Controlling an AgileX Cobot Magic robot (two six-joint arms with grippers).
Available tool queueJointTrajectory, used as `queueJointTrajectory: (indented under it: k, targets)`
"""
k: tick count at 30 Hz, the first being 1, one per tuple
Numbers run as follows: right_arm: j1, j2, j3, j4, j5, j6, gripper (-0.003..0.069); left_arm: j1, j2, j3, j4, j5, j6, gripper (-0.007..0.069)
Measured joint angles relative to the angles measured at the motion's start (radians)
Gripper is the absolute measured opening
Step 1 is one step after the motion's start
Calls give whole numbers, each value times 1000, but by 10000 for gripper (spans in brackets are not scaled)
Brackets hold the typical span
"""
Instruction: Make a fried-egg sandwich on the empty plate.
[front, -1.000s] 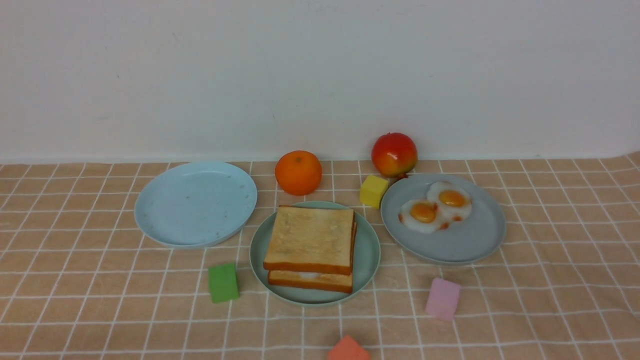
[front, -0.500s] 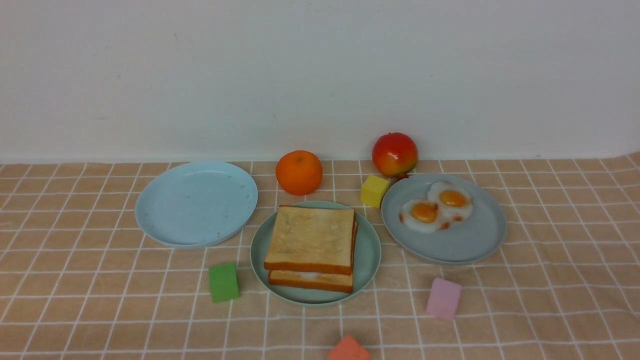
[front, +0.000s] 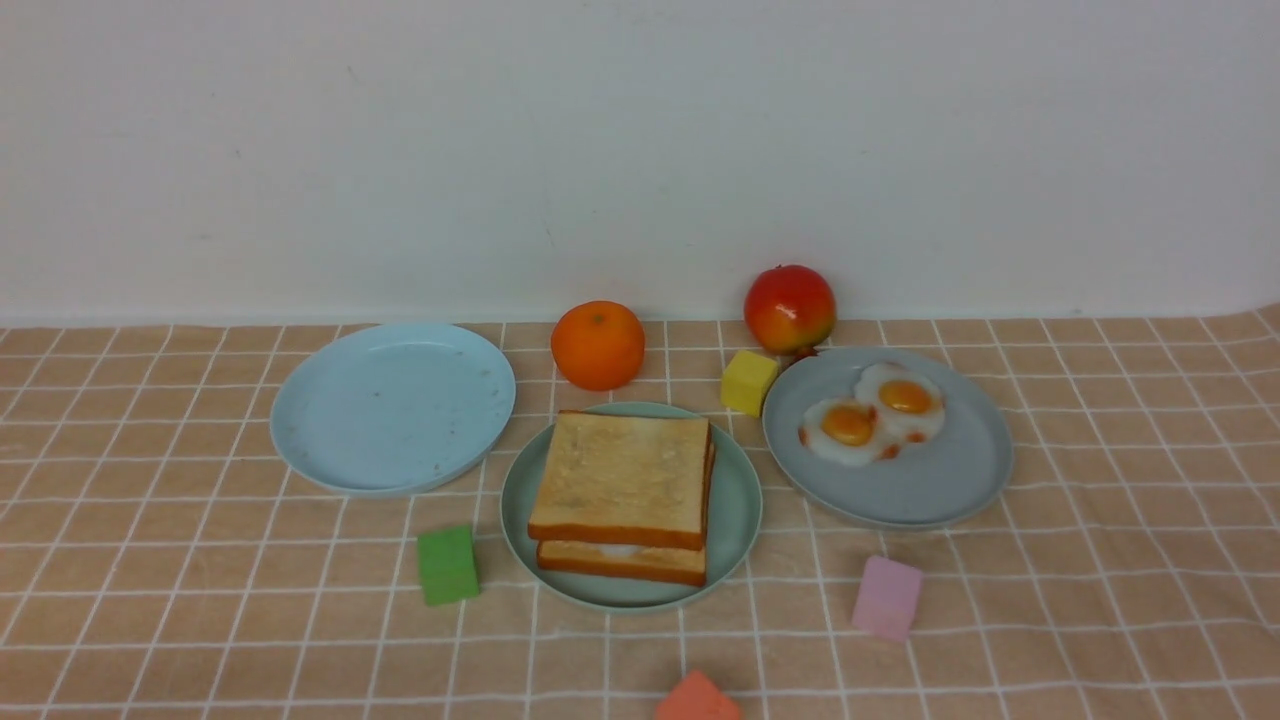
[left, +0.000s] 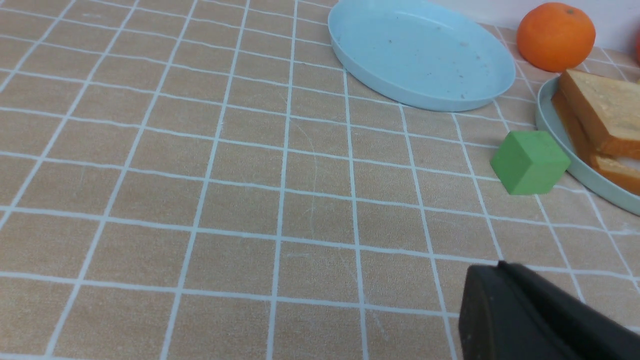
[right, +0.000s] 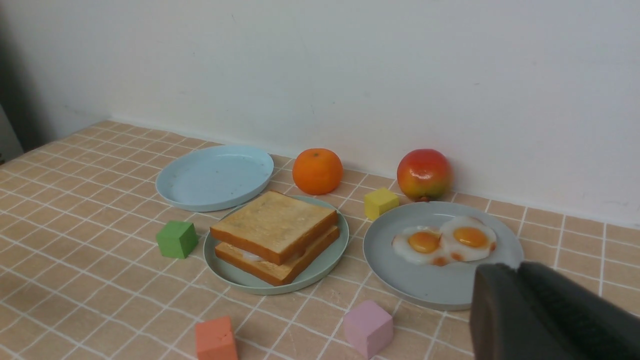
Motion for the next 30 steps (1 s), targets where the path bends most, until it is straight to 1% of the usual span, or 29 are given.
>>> queueJointTrajectory:
  k: [8, 11, 13, 14, 15, 16, 17, 18, 19, 20, 22, 24, 27, 28, 29, 30]
  targets:
    - [0, 0, 0, 0, 0, 0, 78, 0, 0, 1, 0, 0, 0, 20]
    - [0, 0, 0, -17, -4, 0, 83, 0, 0, 1, 0, 0, 0, 22]
    - [-17, 0, 0, -22, -29, 0, 85, 0, 0, 1, 0, 0, 0, 25]
    - [-41, 0, 6, -16, -57, 0, 87, 0, 0, 1, 0, 0, 0, 27]
    - [-41, 0, 6, -16, -57, 0, 87, 0, 0, 1, 0, 0, 0, 27]
    - [-94, 0, 24, 10, -107, 0, 90, 0, 0, 1, 0, 0, 0, 29]
    - [-94, 0, 27, 14, -113, 0, 90, 0, 0, 1, 0, 0, 0, 29]
    - [-173, 0, 70, 69, -185, 0, 92, 1, 0, 1, 0, 0, 0, 29]
    - [-227, 0, 101, 99, -228, -2, 92, 1, 0, 1, 0, 0, 0, 29]
    - [-236, 0, 101, 106, -228, -4, 92, 1, 0, 1, 0, 0, 0, 29]
    - [-360, 3, 180, 184, -310, -16, 94, 1, 0, 1, 0, 0, 0, 30]
    - [-430, 5, 227, 225, -349, -20, 95, 1, 0, 1, 0, 0, 0, 30]
    - [-592, 6, 336, 311, -438, -30, 99, 1, 0, 1, 0, 0, 0, 30]
    - [-612, 6, 341, 316, -443, -33, 99, 1, 0, 1, 0, 0, 0, 30]
    - [-684, 6, 381, 344, -470, -66, 100, 1, 0, 1, 0, 0, 0, 30]
    - [-692, 6, 390, 348, -476, -71, 101, 1, 0, 1, 0, 0, 0, 31]
